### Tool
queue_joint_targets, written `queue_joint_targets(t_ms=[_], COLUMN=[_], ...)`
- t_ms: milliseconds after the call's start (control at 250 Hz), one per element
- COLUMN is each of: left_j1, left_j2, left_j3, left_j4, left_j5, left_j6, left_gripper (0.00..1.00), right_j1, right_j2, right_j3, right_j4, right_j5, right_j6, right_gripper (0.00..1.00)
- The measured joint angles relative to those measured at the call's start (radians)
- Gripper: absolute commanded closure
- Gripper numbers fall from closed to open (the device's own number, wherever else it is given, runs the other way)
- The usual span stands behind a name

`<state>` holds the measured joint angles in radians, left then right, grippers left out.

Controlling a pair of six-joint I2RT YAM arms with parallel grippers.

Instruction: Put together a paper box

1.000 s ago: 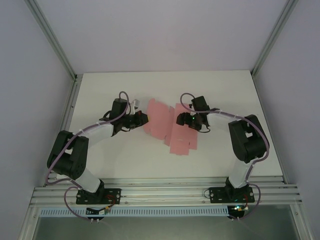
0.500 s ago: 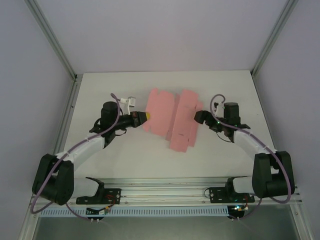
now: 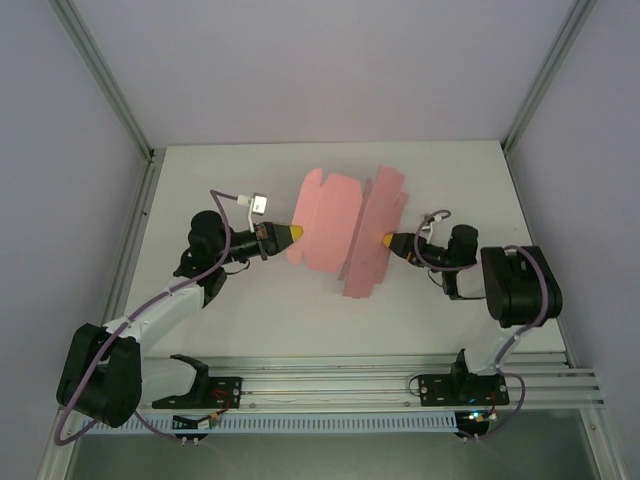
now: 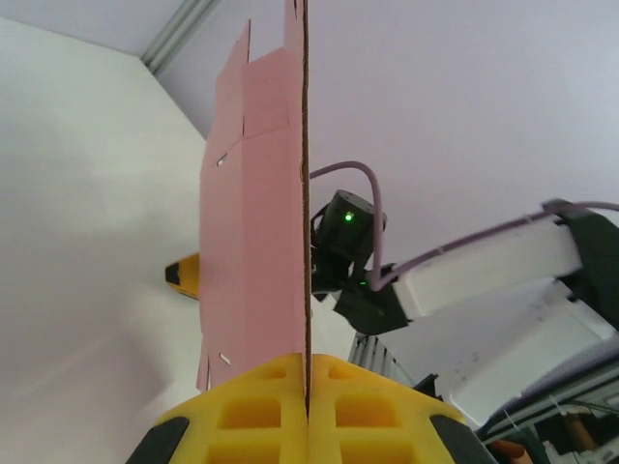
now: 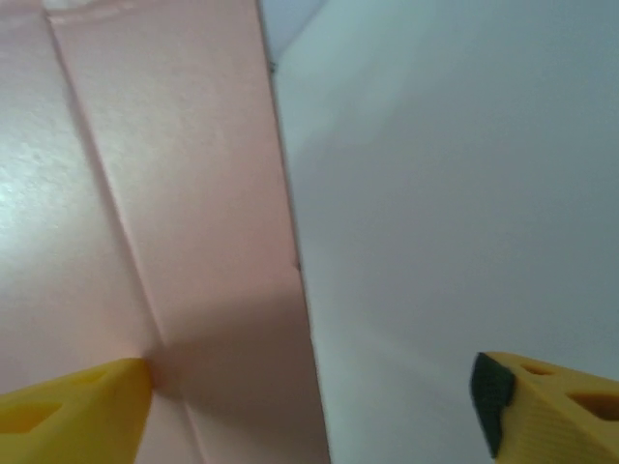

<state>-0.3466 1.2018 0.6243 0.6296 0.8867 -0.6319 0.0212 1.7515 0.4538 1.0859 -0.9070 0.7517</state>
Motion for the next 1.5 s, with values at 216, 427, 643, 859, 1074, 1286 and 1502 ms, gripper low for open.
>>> queue_joint_targets(t_ms=[216, 427, 643, 859, 1074, 1286, 1502], left_j1=[0.000, 0.000, 0.000, 0.000, 0.000, 0.000, 0.000], left_j2=[-0.027, -0.054, -0.087, -0.087, -0.080, -0.079, -0.206], left_j3=[0.010, 0.042, 0.052, 0.051, 0.032, 0.013, 0.021], left_j4=[-0.041, -0.157, -0.244, -0.261, -0.233, -0.219, -0.513], left_j5=[-0.007, -0.106, -0.218, -0.269, -0.297, -0.329, -0.592], left_j6=[0.023, 0.074, 0.098, 0.096, 0.068, 0.075, 0.135], left_gripper=[1.00, 1.00, 1.00, 1.00, 1.00, 0.44, 0.00], right_j1=[-0.003, -0.008, -0.008, -0.003, 0.076, 0.098, 0.158], right_j2=[-0.016, -0.163, -0.294, -0.515, -0.700, -0.799, -0.725], right_j3=[0.012, 0.000, -0.013, -0.010, 0.085, 0.147, 0.425], right_j4=[0.203, 0.258, 0.164, -0.205, -0.678, -0.977, -1.414], right_j5=[-0.107, -0.154, -0.185, -0.174, -0.070, 0.066, 0.224], right_j6=[0.085, 0.148, 0.146, -0.008, -0.253, -0.367, -0.574], right_gripper=[0.25, 0.38, 0.48, 0.62, 0.88, 0.94, 0.99])
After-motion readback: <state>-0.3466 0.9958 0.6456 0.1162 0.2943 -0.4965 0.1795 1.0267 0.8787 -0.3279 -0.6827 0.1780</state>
